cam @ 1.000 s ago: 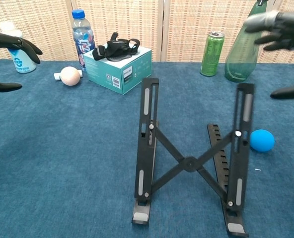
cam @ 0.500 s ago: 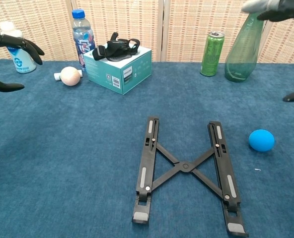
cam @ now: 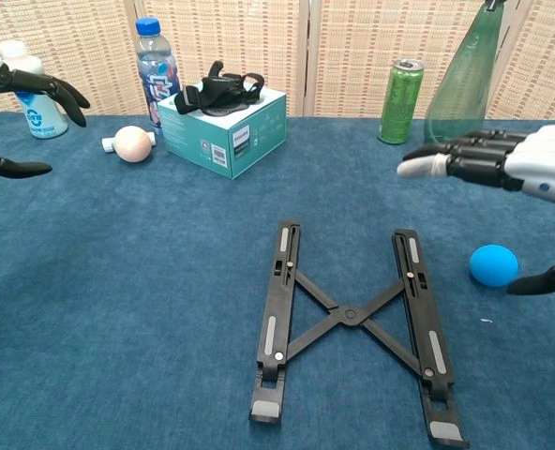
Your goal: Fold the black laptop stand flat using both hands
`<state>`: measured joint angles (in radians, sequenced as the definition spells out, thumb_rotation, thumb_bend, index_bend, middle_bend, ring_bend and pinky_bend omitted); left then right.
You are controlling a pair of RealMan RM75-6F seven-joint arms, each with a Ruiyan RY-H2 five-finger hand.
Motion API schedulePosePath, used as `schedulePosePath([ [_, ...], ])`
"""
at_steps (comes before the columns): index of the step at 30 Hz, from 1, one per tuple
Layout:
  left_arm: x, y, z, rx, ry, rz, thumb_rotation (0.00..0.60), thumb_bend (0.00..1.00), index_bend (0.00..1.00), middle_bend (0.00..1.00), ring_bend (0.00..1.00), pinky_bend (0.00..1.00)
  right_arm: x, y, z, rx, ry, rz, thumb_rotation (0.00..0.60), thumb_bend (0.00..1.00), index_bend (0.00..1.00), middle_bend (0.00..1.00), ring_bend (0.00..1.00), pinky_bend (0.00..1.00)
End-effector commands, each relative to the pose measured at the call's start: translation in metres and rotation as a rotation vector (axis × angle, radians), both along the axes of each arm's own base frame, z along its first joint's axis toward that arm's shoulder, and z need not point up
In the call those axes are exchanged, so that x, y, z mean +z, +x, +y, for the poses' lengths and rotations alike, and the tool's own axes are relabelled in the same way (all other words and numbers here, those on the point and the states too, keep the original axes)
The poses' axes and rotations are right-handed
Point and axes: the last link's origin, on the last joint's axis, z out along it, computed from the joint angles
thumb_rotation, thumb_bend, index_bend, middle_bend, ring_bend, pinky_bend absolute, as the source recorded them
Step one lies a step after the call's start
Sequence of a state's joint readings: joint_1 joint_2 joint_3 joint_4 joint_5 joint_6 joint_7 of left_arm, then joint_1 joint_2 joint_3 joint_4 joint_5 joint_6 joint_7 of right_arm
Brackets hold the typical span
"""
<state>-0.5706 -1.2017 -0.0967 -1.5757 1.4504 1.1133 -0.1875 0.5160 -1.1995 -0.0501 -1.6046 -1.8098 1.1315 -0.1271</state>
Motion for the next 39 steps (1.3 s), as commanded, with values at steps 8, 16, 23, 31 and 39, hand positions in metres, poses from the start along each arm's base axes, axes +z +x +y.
schedulePosePath([
  [8,-0.001,-0.002,-0.003,0.006,-0.004,-0.011,0.600,0.24,0.29,0.15,0.06,0.01,-0.037,-0.015,0.001,0.056,0.013,0.059,0.600,0.00,0.00,0.00,0.00,0.00],
  [16,-0.003,-0.004,-0.006,0.009,-0.015,-0.013,0.600,0.24,0.29,0.15,0.06,0.01,-0.055,-0.021,0.001,0.116,-0.006,0.090,0.600,0.00,0.00,0.00,0.00,0.00],
  [23,-0.007,-0.005,-0.004,0.014,-0.024,-0.015,0.600,0.24,0.29,0.15,0.06,0.01,-0.073,-0.022,-0.003,0.134,-0.008,0.101,0.600,0.00,0.00,0.00,0.00,0.00],
  [31,-0.013,-0.010,-0.003,0.026,-0.044,-0.010,0.600,0.24,0.29,0.15,0.06,0.01,-0.084,-0.021,-0.010,0.140,-0.022,0.103,0.600,0.00,0.00,0.00,0.00,0.00],
  [39,-0.014,-0.013,-0.003,0.028,-0.046,-0.015,0.600,0.24,0.29,0.15,0.06,0.01,-0.093,-0.015,-0.018,0.156,-0.033,0.105,0.600,0.00,0.00,0.00,0.00,0.00],
])
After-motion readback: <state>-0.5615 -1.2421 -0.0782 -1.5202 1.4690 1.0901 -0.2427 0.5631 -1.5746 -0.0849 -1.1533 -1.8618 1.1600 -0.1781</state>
